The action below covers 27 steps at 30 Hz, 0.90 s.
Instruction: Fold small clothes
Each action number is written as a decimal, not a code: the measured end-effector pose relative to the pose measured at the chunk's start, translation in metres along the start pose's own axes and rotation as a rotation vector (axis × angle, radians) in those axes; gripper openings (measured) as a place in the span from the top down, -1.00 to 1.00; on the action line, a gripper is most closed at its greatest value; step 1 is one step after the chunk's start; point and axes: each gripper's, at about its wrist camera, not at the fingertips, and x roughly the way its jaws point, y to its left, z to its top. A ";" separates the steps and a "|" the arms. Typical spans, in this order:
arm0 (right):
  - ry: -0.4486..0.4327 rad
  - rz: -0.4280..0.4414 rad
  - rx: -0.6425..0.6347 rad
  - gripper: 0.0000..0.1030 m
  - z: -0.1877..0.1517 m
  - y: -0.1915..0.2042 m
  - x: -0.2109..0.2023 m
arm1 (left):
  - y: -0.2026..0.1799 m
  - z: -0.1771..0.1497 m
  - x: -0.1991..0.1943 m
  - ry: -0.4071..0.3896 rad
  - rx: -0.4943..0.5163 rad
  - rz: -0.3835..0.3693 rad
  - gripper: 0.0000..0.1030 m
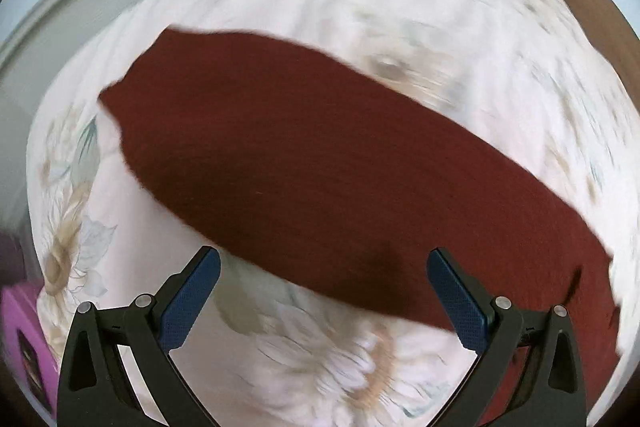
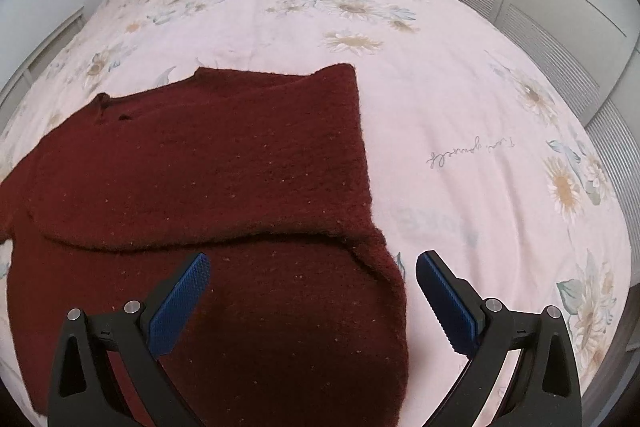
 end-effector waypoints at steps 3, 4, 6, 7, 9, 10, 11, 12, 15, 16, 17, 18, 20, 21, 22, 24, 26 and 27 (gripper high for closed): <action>0.013 0.015 0.006 -0.99 -0.001 0.001 0.002 | 0.025 0.009 0.014 0.000 -0.076 0.033 -0.98; 0.022 0.021 0.005 -0.99 -0.001 0.003 0.005 | 0.033 0.017 0.019 0.002 -0.103 0.031 -0.98; 0.031 0.019 0.000 -0.99 -0.002 0.004 0.006 | 0.047 0.023 0.032 0.022 -0.168 0.003 -0.98; 0.036 0.016 -0.007 -0.99 -0.002 0.005 0.007 | 0.054 0.026 0.038 0.035 -0.200 -0.010 -0.98; 0.038 0.012 -0.008 -0.99 -0.003 0.005 0.007 | 0.058 0.031 0.047 0.037 -0.217 -0.021 -0.97; 0.037 0.012 -0.004 -0.99 -0.003 0.004 0.006 | 0.057 0.034 0.049 0.030 -0.200 -0.021 -0.94; 0.036 0.012 0.001 -0.99 -0.003 0.004 0.006 | 0.053 0.038 0.051 0.023 -0.166 -0.021 -0.77; 0.036 0.012 0.005 -0.99 -0.002 0.003 0.006 | 0.049 0.040 0.050 0.017 -0.138 -0.020 -0.37; 0.038 0.011 0.015 -0.99 -0.002 0.001 0.007 | 0.051 0.054 0.047 -0.008 -0.109 -0.044 0.63; 0.039 0.011 0.015 -0.99 -0.001 0.001 0.007 | 0.048 0.057 0.045 -0.010 -0.099 -0.062 0.71; 0.040 0.009 0.012 -0.99 -0.001 0.001 0.007 | 0.042 0.058 0.041 -0.014 -0.082 -0.075 0.73; 0.039 0.009 0.008 -0.99 -0.002 0.002 0.006 | 0.036 0.059 0.035 -0.033 -0.057 -0.075 0.73; 0.037 0.009 0.004 -0.99 -0.002 0.003 0.006 | 0.019 0.057 0.023 -0.071 0.016 -0.072 0.74; 0.036 0.011 0.004 -0.99 -0.001 0.003 0.006 | 0.005 0.056 0.017 -0.079 0.068 -0.079 0.74; 0.035 0.014 0.007 -0.99 -0.001 0.003 0.006 | -0.004 0.053 0.012 -0.080 0.099 -0.087 0.74; 0.032 0.023 0.014 -0.99 -0.002 0.005 0.006 | -0.031 0.044 0.001 -0.079 0.174 -0.119 0.75; 0.030 0.032 0.018 -0.99 -0.003 0.008 0.006 | -0.055 0.027 -0.009 -0.082 0.231 -0.154 0.75; 0.030 0.038 0.017 -0.99 -0.004 0.009 0.006 | -0.072 0.017 -0.014 -0.083 0.273 -0.172 0.75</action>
